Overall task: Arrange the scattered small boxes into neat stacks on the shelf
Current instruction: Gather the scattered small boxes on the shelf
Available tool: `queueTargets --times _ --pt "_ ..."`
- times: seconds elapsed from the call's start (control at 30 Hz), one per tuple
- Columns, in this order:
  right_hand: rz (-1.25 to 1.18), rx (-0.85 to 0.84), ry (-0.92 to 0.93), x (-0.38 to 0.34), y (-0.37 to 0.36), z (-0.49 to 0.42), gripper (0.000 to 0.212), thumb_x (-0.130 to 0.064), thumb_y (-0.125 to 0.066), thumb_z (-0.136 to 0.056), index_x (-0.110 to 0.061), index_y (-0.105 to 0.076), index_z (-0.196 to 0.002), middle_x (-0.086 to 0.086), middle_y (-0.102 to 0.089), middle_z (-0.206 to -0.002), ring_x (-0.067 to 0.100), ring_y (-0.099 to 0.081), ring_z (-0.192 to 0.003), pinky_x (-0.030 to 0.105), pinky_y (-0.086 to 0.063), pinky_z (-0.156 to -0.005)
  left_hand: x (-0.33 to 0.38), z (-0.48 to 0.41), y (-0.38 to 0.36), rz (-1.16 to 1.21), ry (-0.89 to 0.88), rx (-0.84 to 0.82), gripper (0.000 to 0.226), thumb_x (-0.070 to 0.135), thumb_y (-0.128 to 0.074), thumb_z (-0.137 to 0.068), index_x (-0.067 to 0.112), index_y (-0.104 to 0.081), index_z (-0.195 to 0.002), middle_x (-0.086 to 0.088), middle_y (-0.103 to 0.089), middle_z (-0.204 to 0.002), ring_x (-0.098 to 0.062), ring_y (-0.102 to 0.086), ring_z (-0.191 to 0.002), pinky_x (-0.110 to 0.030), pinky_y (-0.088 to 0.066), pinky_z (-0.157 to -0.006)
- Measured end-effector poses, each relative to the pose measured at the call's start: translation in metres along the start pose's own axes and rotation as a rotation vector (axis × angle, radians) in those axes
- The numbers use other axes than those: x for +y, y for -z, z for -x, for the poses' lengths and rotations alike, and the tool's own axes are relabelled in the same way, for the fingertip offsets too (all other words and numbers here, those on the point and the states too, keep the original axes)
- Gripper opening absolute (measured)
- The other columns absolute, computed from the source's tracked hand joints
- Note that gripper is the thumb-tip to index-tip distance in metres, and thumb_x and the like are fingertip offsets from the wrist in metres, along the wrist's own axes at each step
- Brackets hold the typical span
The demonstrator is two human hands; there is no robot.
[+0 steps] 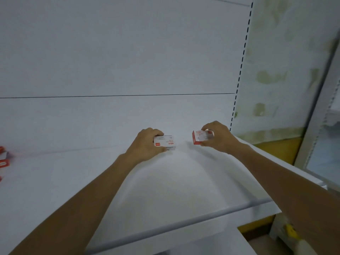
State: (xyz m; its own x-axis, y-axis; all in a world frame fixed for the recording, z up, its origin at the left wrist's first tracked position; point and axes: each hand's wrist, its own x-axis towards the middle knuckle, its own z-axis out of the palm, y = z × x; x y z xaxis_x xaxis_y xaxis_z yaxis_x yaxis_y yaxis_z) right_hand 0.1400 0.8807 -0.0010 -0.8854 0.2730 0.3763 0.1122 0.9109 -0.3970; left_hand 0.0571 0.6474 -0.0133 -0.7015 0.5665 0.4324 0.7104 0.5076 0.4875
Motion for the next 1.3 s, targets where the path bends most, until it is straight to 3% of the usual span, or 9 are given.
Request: queueTargets --times 0.33,0.5,0.67,0.77,0.83,0.93,1.3 --pt "-0.003 -0.021 0.075 0.127 0.039 -0.046 0.052 -0.021 -0.078 -0.072 -0.006 -0.057 -0.118 0.012 -0.060 -0.117 0.024 -0.055 -0.103 0.022 -0.038 -0.081 0.067 -0.071 -0.101 0.009 0.092 0.042 0.050 0.025 -0.076 -0.074 0.009 -0.059 -0.118 -0.007 -0.060 -0.118 -0.015 -0.054 -0.100 -0.016 -0.036 -0.081" --pt "-0.034 -0.113 0.092 0.152 0.030 -0.063 0.051 -0.024 -0.075 -0.076 -0.008 -0.057 -0.120 0.011 -0.058 -0.120 0.023 -0.053 -0.107 0.020 -0.035 -0.080 0.076 -0.089 -0.126 0.015 0.161 0.061 0.048 0.022 -0.076 -0.074 0.009 -0.059 -0.117 -0.007 -0.060 -0.117 -0.018 -0.056 -0.105 -0.016 -0.036 -0.082" --pt "-0.035 -0.290 0.052 0.167 0.012 -0.069 0.048 -0.025 -0.070 -0.078 -0.015 -0.056 -0.123 0.006 -0.055 -0.128 0.019 -0.051 -0.116 0.019 -0.034 -0.088 0.070 -0.092 -0.141 -0.019 0.225 -0.078 0.039 0.022 -0.068 -0.081 0.015 -0.058 -0.119 -0.003 -0.057 -0.124 -0.016 -0.052 -0.108 -0.017 -0.033 -0.084" --pt "-0.024 -0.277 0.092 0.164 0.012 -0.071 0.054 -0.040 -0.071 -0.075 -0.021 -0.055 -0.123 0.003 -0.054 -0.128 0.022 -0.047 -0.122 0.027 -0.036 -0.093 0.069 -0.090 -0.138 0.010 0.246 -0.050 0.047 0.028 -0.070 -0.079 0.020 -0.054 -0.123 -0.001 -0.054 -0.127 -0.013 -0.050 -0.103 -0.019 -0.034 -0.084" --pt "-0.032 -0.233 0.123 0.152 0.015 -0.070 0.057 -0.044 -0.067 -0.077 -0.023 -0.050 -0.128 0.003 -0.049 -0.134 0.023 -0.039 -0.130 0.033 -0.033 -0.102 0.069 -0.086 -0.130 -0.008 0.256 -0.029 0.051 0.032 -0.069 -0.080 0.022 -0.051 -0.126 -0.001 -0.051 -0.130 -0.015 -0.050 -0.109 -0.021 -0.034 -0.086" --pt "-0.088 -0.178 0.207 0.118 0.017 -0.070 0.057 -0.034 -0.062 -0.085 -0.020 -0.042 -0.136 0.004 -0.043 -0.141 0.021 -0.032 -0.133 0.033 -0.028 -0.106 0.066 -0.070 -0.108 -0.038 0.274 0.043 0.044 0.031 -0.065 -0.083 0.021 -0.053 -0.124 -0.003 -0.052 -0.130 -0.017 -0.051 -0.112 -0.020 -0.035 -0.086" --pt "-0.330 -0.153 0.570 -0.138 -0.044 -0.019 0.045 -0.022 -0.058 -0.086 -0.015 -0.048 -0.129 0.005 -0.055 -0.123 0.019 -0.046 -0.118 0.036 -0.041 -0.099 0.001 0.119 0.071 -0.303 0.531 0.299 0.035 0.028 -0.061 -0.086 0.020 -0.057 -0.120 -0.002 -0.056 -0.119 -0.010 -0.050 -0.093 -0.021 -0.037 -0.083"
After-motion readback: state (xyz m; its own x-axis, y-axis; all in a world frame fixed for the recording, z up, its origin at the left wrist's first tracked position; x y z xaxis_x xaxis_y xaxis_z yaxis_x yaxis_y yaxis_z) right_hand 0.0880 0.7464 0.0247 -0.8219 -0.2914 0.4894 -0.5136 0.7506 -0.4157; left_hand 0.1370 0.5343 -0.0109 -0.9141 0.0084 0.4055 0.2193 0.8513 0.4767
